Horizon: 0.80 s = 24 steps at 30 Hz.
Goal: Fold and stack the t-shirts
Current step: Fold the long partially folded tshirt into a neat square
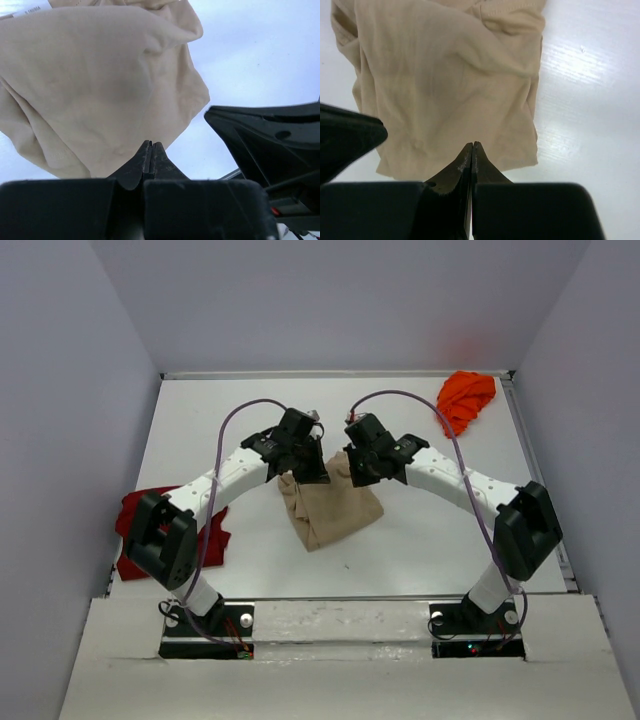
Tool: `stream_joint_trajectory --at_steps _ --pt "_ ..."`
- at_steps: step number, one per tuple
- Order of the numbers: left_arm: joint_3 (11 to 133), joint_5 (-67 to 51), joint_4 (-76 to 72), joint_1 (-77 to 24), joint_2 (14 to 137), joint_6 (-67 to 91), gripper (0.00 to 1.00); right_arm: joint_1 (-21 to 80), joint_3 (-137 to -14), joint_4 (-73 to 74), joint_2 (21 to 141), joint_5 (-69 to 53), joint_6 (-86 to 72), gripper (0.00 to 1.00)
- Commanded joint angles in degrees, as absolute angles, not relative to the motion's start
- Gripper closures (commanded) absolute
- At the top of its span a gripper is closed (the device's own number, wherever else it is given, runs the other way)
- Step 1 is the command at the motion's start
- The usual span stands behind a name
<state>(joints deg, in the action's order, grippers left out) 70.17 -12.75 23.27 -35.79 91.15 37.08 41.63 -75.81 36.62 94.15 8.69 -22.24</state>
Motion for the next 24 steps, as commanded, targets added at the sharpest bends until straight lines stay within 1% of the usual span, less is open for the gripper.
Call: stream_joint_trajectory --at_steps 1,2,12,24 --pt "73.21 -11.42 25.75 -35.77 91.31 35.16 1.0 41.57 -80.41 37.27 99.48 11.52 -20.13 1.0" --pt "73.3 -11.69 25.49 -35.86 91.49 34.98 1.0 41.57 -81.03 37.09 101.58 11.51 -20.04 1.0" --pt "75.93 -11.16 26.72 -35.42 92.28 33.4 1.0 40.96 -86.66 35.59 108.97 11.78 -19.86 1.0" --pt "74.53 -12.57 26.37 -34.37 91.94 32.08 1.0 39.9 -93.34 36.47 116.54 11.87 -17.93 1.0"
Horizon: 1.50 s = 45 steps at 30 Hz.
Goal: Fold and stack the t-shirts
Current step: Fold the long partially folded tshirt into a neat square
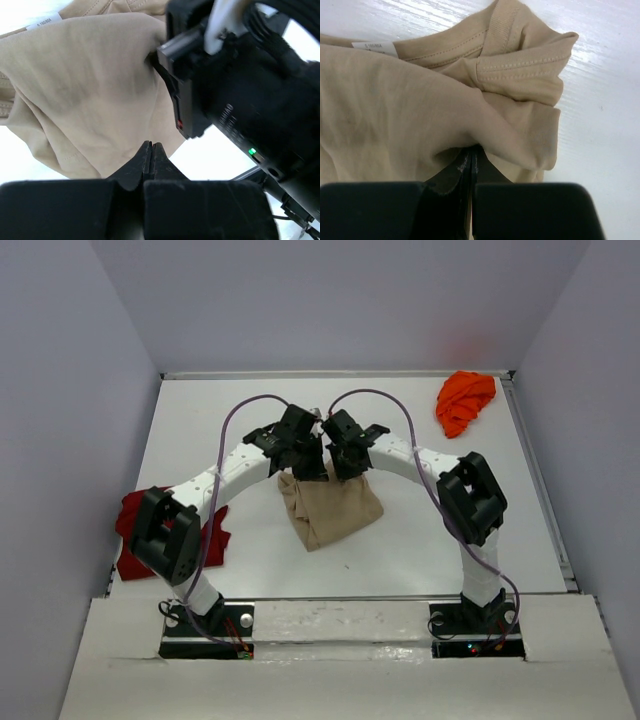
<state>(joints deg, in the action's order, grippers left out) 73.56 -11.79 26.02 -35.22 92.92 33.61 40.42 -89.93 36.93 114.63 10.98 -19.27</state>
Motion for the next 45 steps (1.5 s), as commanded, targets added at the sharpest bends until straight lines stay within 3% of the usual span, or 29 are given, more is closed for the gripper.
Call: stream_joint_trajectory --at_steps 1,15,37,45 --pt "74.71 -12.57 26.45 -34.37 91.59 31.91 1.0 39.9 -93.86 36.74 117.15 11.6 -17.76 1.0" --pt "72.95 -13.71 26.19 -33.05 90.79 30.76 1.0 38.85 -109.07 39.64 128.85 13.79 -9.58 1.0" --pt "69.09 -15.64 22.41 -32.96 92.02 30.94 1.0 41.92 -109.16 38.42 128.85 24.87 -6.42 1.0" --pt "67.94 -16.61 21.01 -32.96 92.11 31.38 1.0 42.45 -123.12 45.6 132.8 25.66 -2.99 1.0"
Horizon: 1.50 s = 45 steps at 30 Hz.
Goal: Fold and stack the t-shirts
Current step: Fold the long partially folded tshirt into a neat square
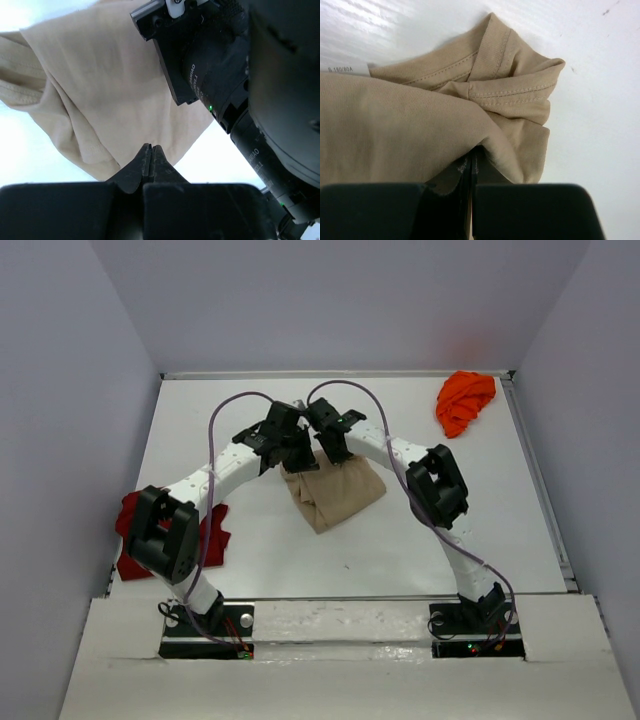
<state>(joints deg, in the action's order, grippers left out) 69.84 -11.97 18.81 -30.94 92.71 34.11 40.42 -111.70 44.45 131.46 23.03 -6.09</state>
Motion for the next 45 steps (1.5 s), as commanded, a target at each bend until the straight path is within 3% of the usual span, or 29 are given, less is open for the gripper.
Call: stream_joint_trajectory --at_steps 1,17,26,32,38,40,41,45 --pt "67.94 -16.7 20.83 -32.96 92.2 31.38 1.0 42.97 -124.96 45.79 133.06 26.01 -2.64 1.0" --pt "66.62 -17.93 19.42 -33.05 92.9 31.46 1.0 44.56 -130.69 44.48 135.08 21.36 0.69 1.0" --pt "65.13 -17.49 20.13 -32.96 90.0 31.47 1.0 40.44 -135.09 42.28 142.29 6.25 -1.56 1.0" --pt "64.87 -17.66 20.04 -32.96 89.65 31.46 1.0 39.9 -135.61 40.43 145.19 3.09 1.75 1.0" --pt "64.34 -17.58 19.6 -33.05 89.3 31.46 1.0 39.38 -132.82 39.91 144.5 8.58 2.02 1.0" --pt "64.16 -17.49 19.34 -33.05 89.38 31.46 1.0 39.38 -130.44 38.59 140.31 11.68 1.84 0.89" --pt "63.99 -17.58 19.25 -33.05 89.56 31.46 1.0 39.38 -129.47 37.54 138.71 12.91 1.93 0.73" --pt "64.33 -17.75 18.63 -33.05 90.96 31.46 1.0 39.9 -133.23 41.56 132.03 14.76 1.14 0.45"
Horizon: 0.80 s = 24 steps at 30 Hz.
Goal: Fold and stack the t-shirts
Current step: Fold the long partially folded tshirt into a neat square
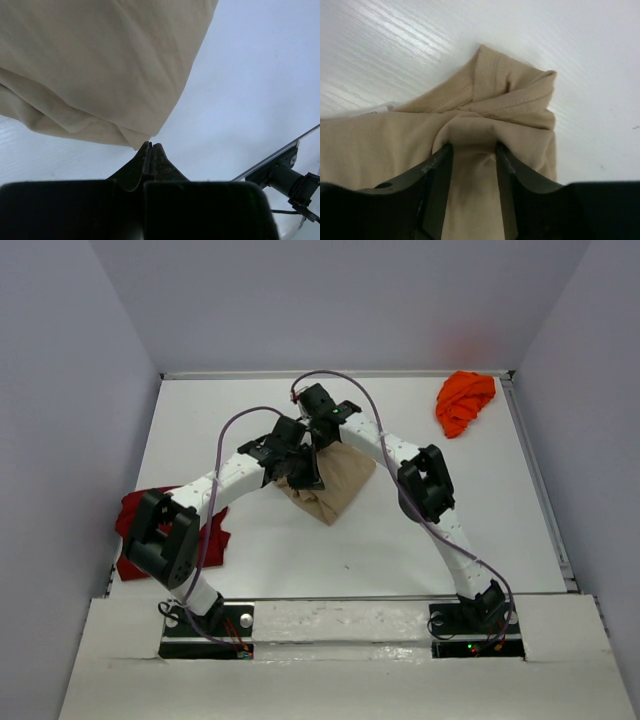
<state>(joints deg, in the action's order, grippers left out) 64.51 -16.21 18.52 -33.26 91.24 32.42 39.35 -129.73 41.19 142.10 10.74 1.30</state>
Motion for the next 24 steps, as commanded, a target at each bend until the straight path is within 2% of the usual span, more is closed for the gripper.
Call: stream_joint_trajectory --at_steps 1,3,4,9,13,14,17,21,24 --pt "64.51 -17.84 18.63 -33.05 91.14 31.46 1.0 39.9 -134.2 42.53 131.23 15.11 1.23 0.42" --pt "64.95 -17.93 18.46 -33.13 91.41 31.46 1.0 40.52 -135.61 43.42 129.21 16.95 1.67 0.37" --pt "65.47 -17.93 18.46 -33.22 91.67 31.46 1.0 41.3 -135.53 43.68 127.11 18.53 2.71 0.3" --pt "66.53 -17.67 18.89 -33.49 92.28 31.11 1.0 42.19 -133.61 47.81 121.92 21.0 -0.94 0.21" --pt "67.06 -14.43 20.03 -33.4 92.46 31.73 1.0 42.19 -115.01 42.66 113.05 21.45 -7.98 0.2" --pt "67.41 -13.54 20.65 -33.4 92.55 31.82 1.0 40.27 -106.17 41.32 109.29 17.7 -11.48 0.2" --pt "67.59 -11.08 21.01 -32.79 92.81 32.17 1.0 36.4 -91.39 36.5 104.25 7.25 -17.38 0.2" --pt "63.82 -15.63 16.18 -30.33 91.58 33.57 0.99 35.86 -81.58 34.72 99.85 6.06 -18.02 0.2" --pt "61.0 -22.48 12.85 -28.66 91.06 34.54 0.92 33.76 -78.06 33.84 97.83 4.48 -18.01 0.2"
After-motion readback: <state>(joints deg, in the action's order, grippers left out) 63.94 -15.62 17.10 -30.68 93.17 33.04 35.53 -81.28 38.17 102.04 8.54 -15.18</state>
